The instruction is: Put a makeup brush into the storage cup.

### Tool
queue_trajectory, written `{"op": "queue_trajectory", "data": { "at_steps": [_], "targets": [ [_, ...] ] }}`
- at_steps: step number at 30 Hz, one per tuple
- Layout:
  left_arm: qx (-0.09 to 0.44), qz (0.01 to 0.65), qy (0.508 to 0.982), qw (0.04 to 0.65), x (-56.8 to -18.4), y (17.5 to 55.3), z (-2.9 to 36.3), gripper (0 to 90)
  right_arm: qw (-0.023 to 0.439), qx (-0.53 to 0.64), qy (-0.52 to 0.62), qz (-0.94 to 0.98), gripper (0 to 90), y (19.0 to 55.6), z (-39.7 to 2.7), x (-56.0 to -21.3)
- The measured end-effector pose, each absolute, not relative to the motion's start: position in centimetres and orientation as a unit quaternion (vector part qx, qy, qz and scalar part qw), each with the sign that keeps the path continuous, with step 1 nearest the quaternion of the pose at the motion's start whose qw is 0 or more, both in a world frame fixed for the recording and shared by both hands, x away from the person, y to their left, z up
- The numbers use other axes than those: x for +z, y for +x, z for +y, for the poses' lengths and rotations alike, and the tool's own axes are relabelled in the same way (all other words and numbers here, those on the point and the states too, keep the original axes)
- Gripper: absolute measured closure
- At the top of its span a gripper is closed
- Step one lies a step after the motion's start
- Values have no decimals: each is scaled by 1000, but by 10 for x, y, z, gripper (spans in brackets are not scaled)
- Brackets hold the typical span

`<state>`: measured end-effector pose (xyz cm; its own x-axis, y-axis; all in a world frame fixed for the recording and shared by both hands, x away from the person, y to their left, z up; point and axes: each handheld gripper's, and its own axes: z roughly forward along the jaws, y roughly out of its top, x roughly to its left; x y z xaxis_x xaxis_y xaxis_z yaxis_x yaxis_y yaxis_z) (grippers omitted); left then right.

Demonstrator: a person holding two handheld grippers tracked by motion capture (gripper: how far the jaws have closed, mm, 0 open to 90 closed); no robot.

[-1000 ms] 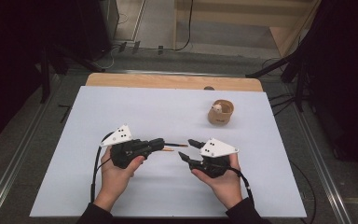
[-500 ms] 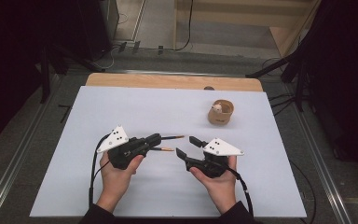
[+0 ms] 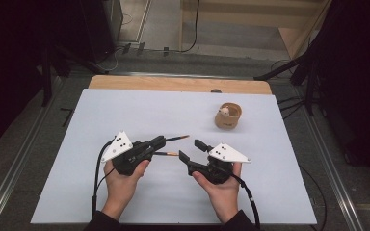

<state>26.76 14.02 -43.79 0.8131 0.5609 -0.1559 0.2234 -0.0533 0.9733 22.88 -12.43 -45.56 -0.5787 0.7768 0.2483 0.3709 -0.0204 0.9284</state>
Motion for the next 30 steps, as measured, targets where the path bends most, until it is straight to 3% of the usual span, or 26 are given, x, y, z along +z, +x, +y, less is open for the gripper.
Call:
{"op": "queue_trajectory", "data": {
  "at_steps": [30],
  "targets": [
    [206,275,677,651,-450,267,142,852,117,630,541,546,376,229,-108,-456]
  ]
}}
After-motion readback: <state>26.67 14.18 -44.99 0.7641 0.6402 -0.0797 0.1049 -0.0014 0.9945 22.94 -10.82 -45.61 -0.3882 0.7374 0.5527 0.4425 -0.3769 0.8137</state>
